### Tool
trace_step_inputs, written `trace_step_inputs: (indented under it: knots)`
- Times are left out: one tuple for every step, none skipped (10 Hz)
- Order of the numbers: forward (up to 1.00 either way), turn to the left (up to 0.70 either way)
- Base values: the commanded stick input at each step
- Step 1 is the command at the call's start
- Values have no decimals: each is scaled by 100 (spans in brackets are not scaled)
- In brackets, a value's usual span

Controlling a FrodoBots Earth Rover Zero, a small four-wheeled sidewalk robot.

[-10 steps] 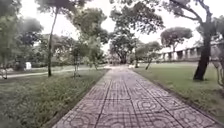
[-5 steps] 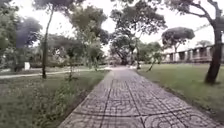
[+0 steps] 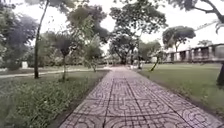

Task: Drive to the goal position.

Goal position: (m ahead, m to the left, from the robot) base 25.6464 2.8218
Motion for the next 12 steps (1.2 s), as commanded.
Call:
trace_step_inputs:
  knots:
    - [100, 0]
    - [100, -9]
    - [100, -11]
    - [100, 0]
    - [100, -10]
    - [100, -20]
    - [100, -18]
    - [100, 0]
    - [100, 0]
    - [100, 0]
    - [100, 0]
    - [100, 0]
